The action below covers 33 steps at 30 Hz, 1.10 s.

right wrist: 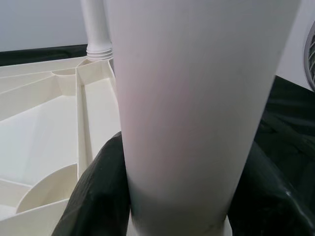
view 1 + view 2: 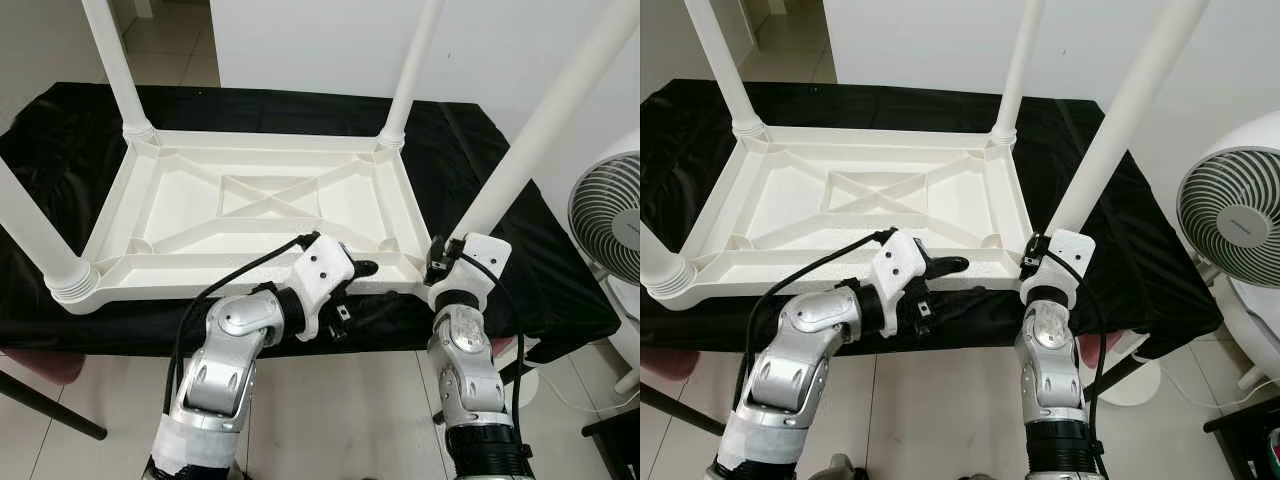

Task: Building children table

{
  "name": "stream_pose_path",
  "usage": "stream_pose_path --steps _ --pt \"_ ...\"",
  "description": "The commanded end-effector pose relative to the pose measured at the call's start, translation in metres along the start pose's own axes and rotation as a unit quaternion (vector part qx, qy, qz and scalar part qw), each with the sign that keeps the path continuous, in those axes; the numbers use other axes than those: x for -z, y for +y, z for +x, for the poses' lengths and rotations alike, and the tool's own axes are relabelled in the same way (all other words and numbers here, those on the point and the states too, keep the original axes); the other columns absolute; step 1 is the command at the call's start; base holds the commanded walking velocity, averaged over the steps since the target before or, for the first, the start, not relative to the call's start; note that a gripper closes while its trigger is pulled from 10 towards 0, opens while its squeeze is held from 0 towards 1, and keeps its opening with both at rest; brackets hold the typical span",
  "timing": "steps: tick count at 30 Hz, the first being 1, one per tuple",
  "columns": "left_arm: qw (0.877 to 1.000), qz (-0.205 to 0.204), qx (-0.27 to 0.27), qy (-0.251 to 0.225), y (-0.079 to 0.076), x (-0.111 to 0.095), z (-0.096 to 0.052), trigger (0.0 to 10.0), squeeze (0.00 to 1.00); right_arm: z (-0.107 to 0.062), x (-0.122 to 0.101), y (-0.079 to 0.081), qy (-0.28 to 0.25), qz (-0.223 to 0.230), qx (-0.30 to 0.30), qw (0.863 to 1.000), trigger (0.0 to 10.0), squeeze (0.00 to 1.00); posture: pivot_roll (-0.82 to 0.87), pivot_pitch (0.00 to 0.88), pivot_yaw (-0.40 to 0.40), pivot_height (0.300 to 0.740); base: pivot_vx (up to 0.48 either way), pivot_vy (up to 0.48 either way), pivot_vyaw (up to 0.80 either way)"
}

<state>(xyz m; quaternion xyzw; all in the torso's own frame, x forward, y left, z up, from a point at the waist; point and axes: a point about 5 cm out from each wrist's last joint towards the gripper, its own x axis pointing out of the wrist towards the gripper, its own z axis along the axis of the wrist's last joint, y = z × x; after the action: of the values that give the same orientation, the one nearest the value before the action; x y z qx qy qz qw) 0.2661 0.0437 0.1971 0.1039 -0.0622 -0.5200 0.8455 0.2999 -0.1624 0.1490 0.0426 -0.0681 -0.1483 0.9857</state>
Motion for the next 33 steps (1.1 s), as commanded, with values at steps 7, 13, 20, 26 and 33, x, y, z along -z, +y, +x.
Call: stream_pose_path --steps 7,13,20,26,33 --pt "0.991 -0.010 -0.135 0.009 0.017 0.002 -0.001 10.0 0.00 0.005 0.003 -0.006 0.011 0.001 -0.059 0.998 10.0 1.00 0.07 0.061 -0.039 0.740 0.000 0.000 0.00" --pt "0.991 -0.009 -0.136 0.011 0.017 0.002 -0.001 10.0 0.00 0.014 -0.010 -0.022 -0.009 -0.014 -0.130 0.991 10.0 1.00 0.08 0.057 -0.037 0.740 0.000 0.000 0.00" --pt "0.992 -0.015 -0.126 0.019 0.011 0.008 -0.002 10.0 0.00 0.016 -0.016 -0.025 0.002 -0.055 -0.295 0.954 10.0 0.00 0.08 0.055 -0.039 0.740 0.000 0.000 0.00" --pt "0.994 -0.011 -0.104 0.031 0.002 0.014 -0.004 10.0 0.00 0.016 -0.014 -0.020 0.017 -0.057 -0.399 0.915 10.0 0.00 0.09 0.050 -0.046 0.740 0.000 0.000 0.00" --pt "0.995 -0.002 -0.096 0.040 0.001 0.016 -0.006 10.0 0.00 0.026 -0.012 -0.028 0.020 -0.088 -0.431 0.898 10.0 0.00 0.11 0.044 -0.036 0.740 0.000 0.000 0.00"
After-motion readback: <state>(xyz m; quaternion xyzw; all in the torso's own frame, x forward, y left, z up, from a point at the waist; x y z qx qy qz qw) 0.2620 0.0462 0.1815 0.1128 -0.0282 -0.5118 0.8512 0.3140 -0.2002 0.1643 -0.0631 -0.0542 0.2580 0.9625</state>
